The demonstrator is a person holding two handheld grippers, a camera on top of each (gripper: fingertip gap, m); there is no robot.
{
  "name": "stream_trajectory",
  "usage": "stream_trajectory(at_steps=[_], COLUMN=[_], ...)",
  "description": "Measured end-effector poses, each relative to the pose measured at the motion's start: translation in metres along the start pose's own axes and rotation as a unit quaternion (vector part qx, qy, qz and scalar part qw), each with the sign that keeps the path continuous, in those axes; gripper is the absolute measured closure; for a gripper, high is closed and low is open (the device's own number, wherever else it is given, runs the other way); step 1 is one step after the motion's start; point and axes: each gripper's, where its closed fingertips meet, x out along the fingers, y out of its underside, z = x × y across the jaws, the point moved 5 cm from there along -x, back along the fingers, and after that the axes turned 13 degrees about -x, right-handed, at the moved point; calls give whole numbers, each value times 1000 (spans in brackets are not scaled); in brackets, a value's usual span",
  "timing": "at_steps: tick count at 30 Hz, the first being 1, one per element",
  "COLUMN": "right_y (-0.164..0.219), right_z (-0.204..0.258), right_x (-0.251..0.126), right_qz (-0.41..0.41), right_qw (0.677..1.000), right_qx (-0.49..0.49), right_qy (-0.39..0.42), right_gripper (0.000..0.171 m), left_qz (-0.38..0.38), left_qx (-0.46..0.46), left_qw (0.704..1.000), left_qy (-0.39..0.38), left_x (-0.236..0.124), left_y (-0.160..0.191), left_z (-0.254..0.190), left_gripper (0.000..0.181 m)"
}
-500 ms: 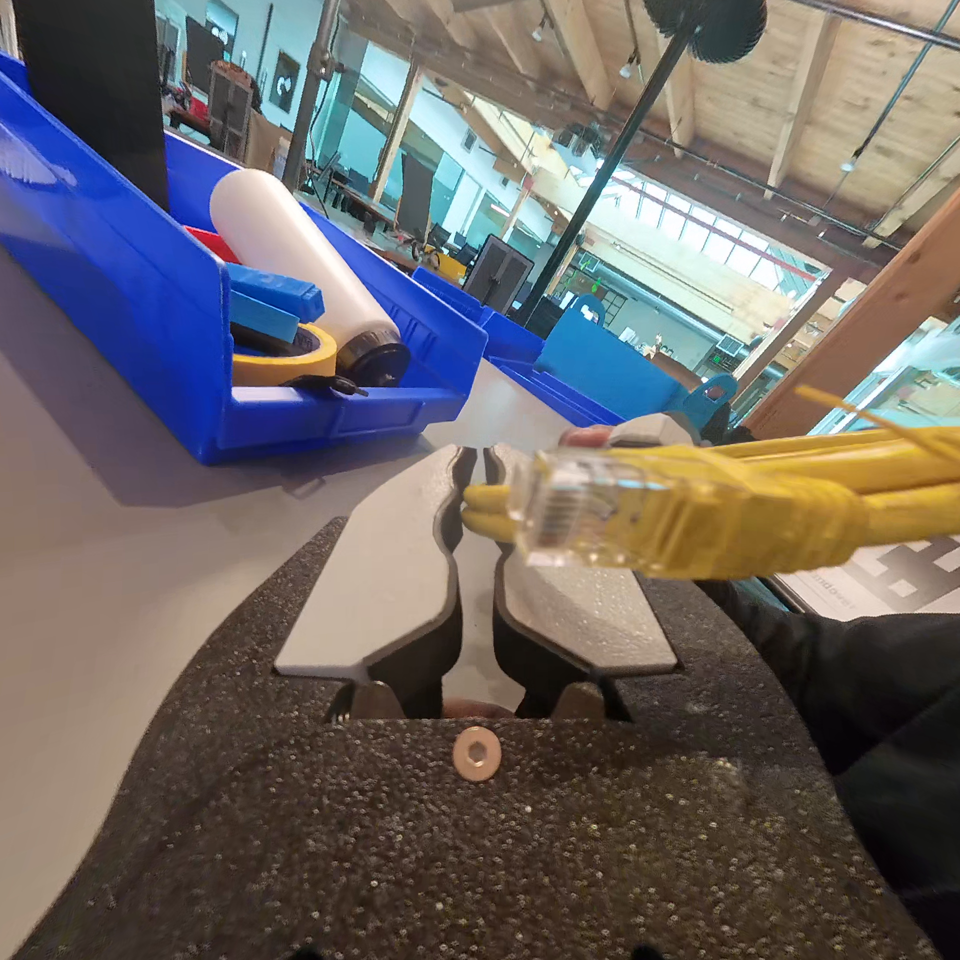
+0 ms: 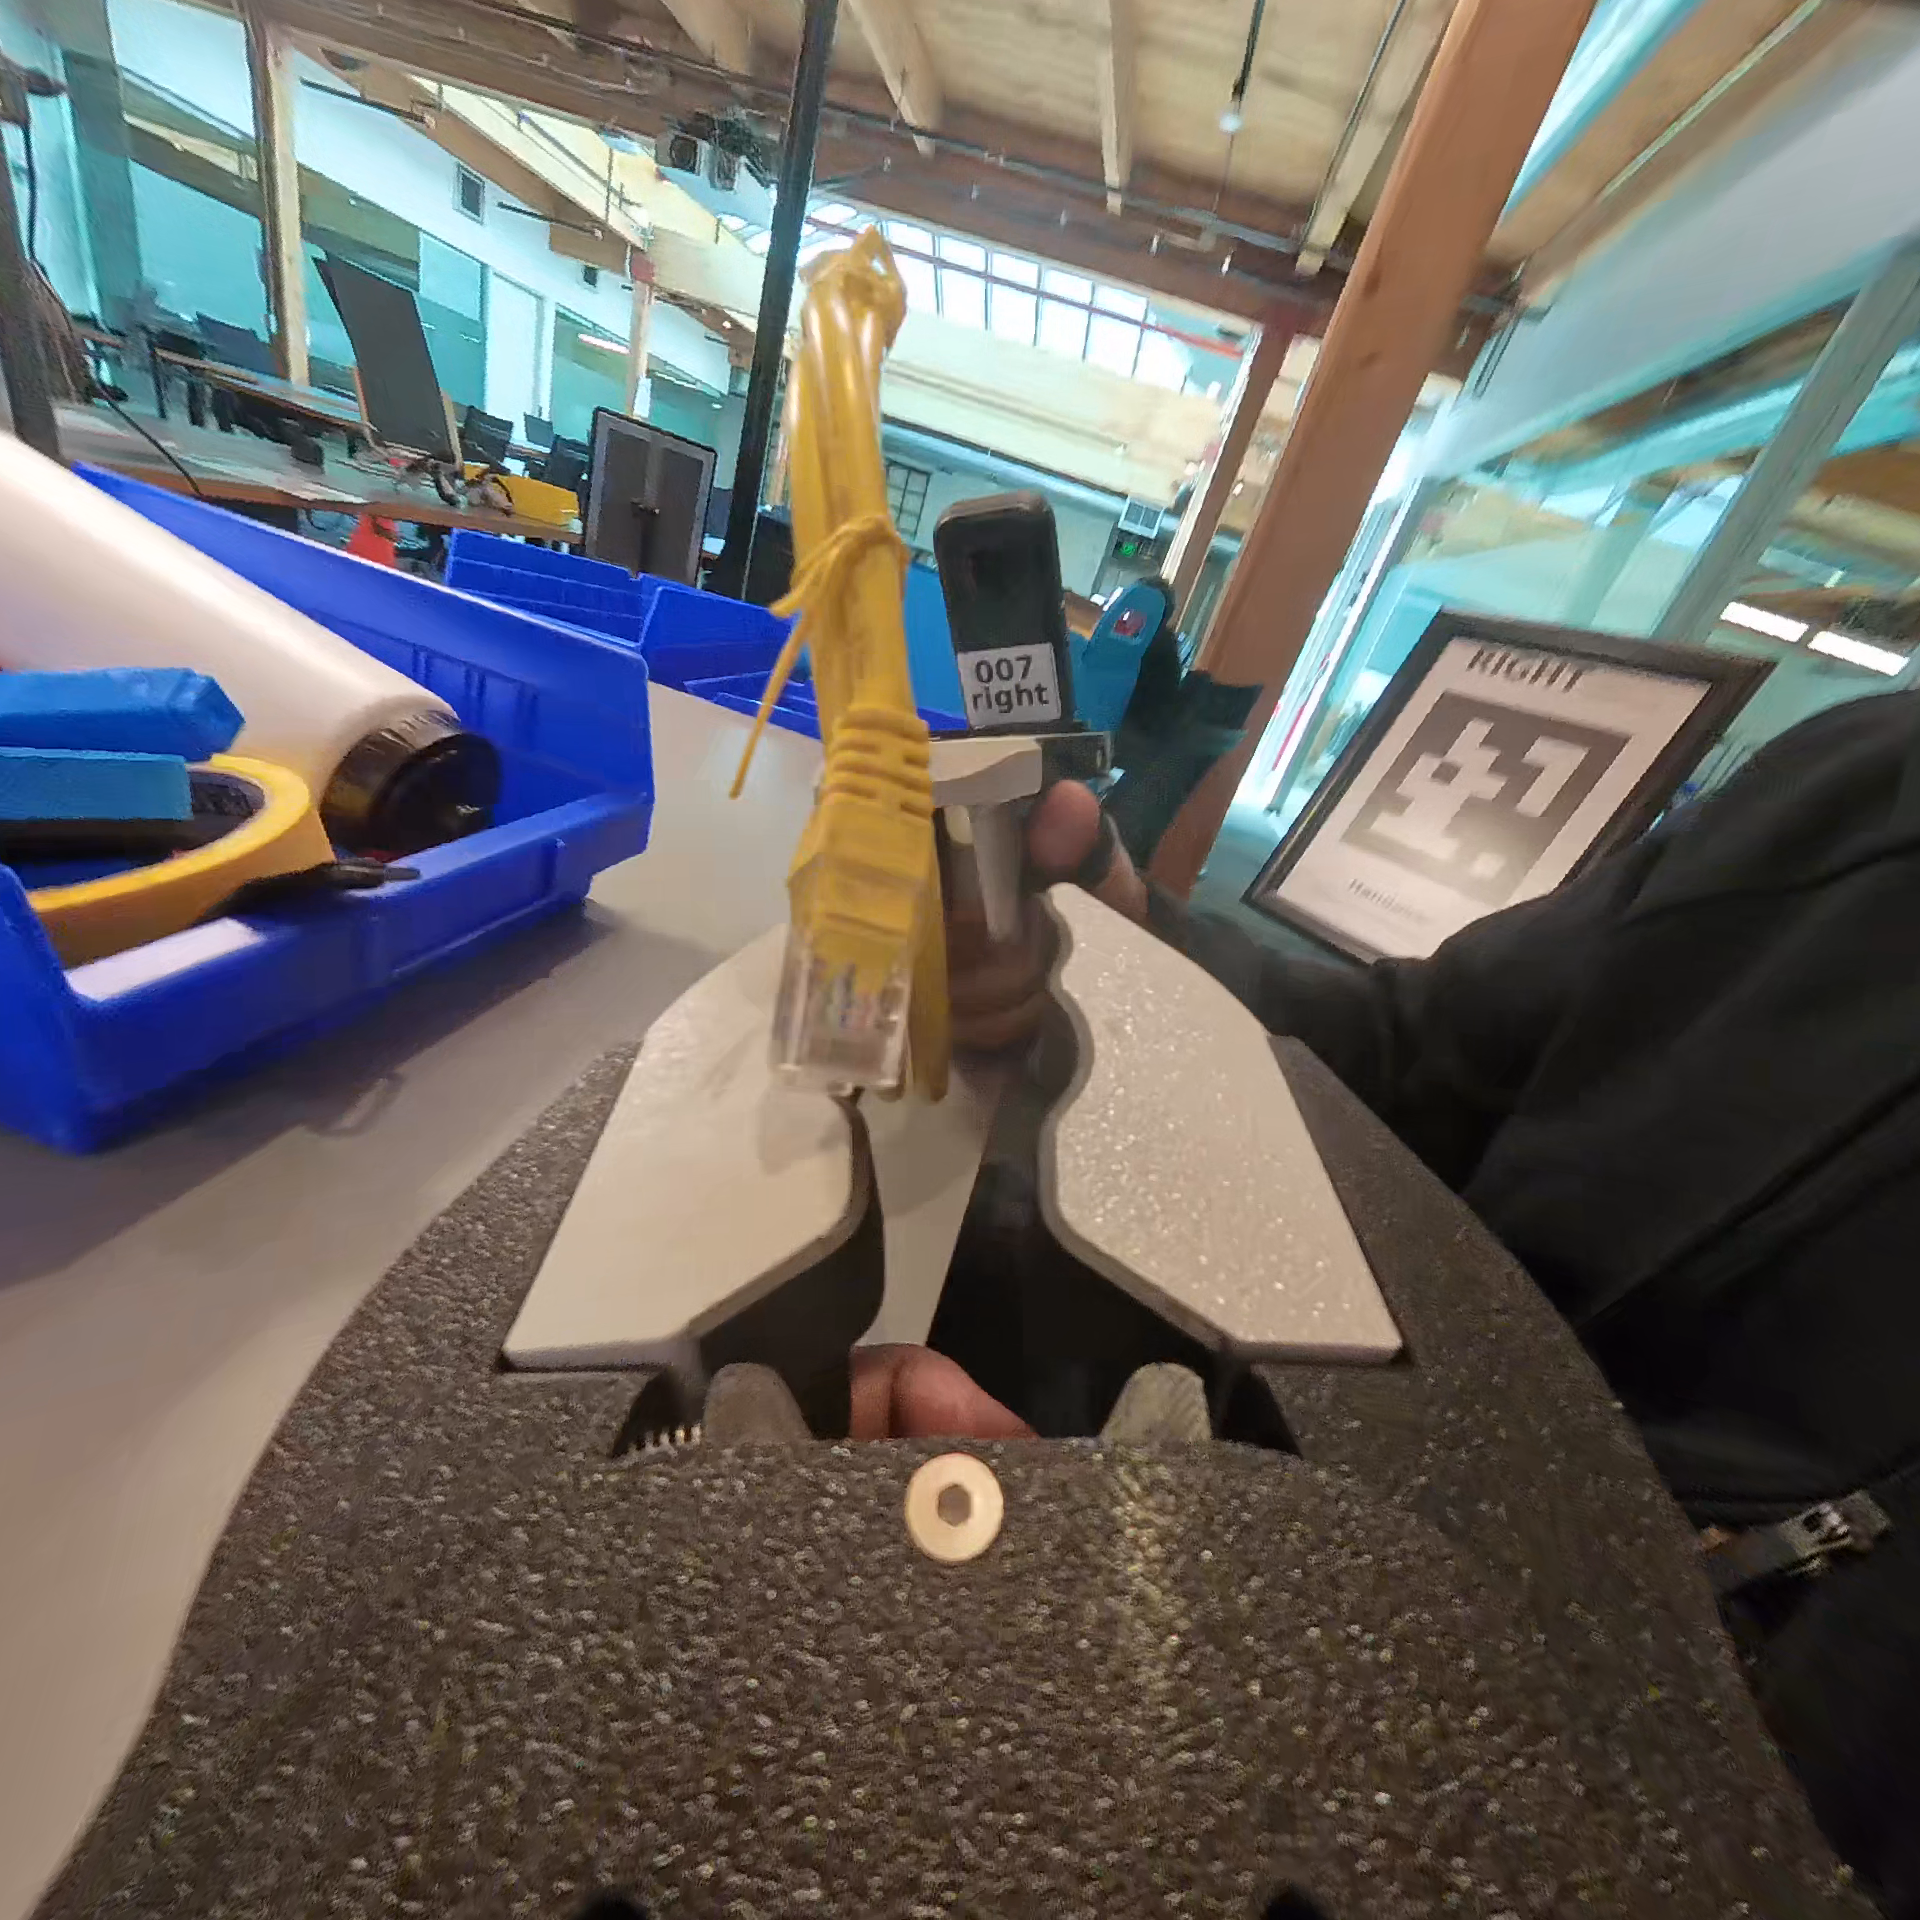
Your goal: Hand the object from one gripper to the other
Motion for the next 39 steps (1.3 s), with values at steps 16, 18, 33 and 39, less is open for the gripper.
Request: stream_trajectory(at_steps=[16,18,33,39], right_y=[1,4,55,64], right_z=[13,27,131,125], right_x=[-17,-26,-19,-35], right_qz=[-40,-45,121,174], right_qw=[986,975,624,579], right_qx=[-48,-105,-685,-708], right_qy=[153,191,356,365], right_gripper=[131,131,110,155], left_qz=[-139,-161,-54,28], left_qx=[-130,-94,162,253], left_qw=[978,976,944,938], left_qy=[-81,-110,-283,-234], left_x=[8,5,11,31], left_y=[33,44,120,140], left_z=[-4,-16,-73,-89], left_gripper=[172,172,172,172])
